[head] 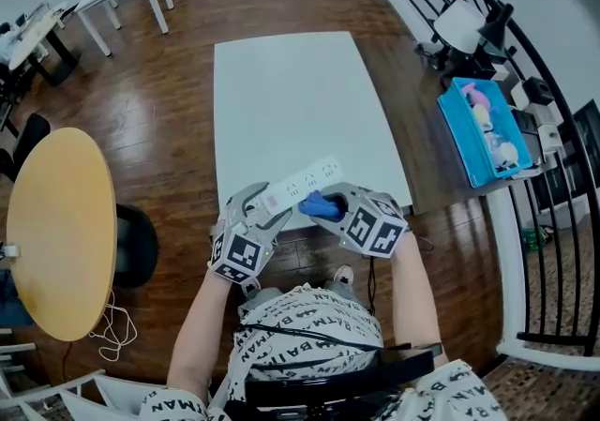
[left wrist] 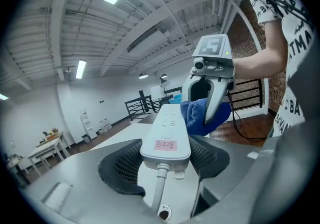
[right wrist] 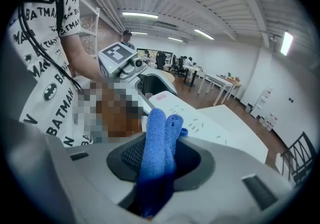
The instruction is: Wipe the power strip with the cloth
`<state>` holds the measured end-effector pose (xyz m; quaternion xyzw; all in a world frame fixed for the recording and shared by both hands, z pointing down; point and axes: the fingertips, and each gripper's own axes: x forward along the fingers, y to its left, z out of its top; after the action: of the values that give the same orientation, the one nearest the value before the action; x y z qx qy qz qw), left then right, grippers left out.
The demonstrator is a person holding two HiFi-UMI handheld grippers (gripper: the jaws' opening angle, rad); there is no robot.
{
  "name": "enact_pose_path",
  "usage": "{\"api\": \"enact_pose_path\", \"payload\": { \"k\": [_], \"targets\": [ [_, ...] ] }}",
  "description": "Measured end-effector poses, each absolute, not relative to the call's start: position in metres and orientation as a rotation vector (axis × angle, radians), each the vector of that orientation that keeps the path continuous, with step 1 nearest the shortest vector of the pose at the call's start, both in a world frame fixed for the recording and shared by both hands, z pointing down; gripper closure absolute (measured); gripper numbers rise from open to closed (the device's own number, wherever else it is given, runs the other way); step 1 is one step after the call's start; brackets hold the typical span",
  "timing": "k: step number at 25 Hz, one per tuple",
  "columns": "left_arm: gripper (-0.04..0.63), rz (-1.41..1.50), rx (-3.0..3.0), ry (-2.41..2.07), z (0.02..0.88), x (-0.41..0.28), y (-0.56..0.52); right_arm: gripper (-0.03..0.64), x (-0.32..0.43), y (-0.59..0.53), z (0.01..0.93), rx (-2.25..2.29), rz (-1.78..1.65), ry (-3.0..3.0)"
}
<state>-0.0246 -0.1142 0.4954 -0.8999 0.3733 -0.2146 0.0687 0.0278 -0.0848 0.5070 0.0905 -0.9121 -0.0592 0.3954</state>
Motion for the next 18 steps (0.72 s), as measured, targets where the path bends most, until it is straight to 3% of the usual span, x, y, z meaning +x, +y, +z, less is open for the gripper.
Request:
{"api": "enact_pose_path", "payload": {
  "k": [10, 18],
  "targets": [
    [0.305, -0.64, -2.711, 1.172, 0.498, -0.031, -0.124, 0.482, 0.004, -0.085, 0.511, 0.247, -0.116, -2.341],
    [0.305, -0.822, -2.792, 1.11, 0.576, -0.045, -0.124, 0.482, 0.057, -0.098, 0.526, 0.423, 0.03, -2.335]
  ]
}}
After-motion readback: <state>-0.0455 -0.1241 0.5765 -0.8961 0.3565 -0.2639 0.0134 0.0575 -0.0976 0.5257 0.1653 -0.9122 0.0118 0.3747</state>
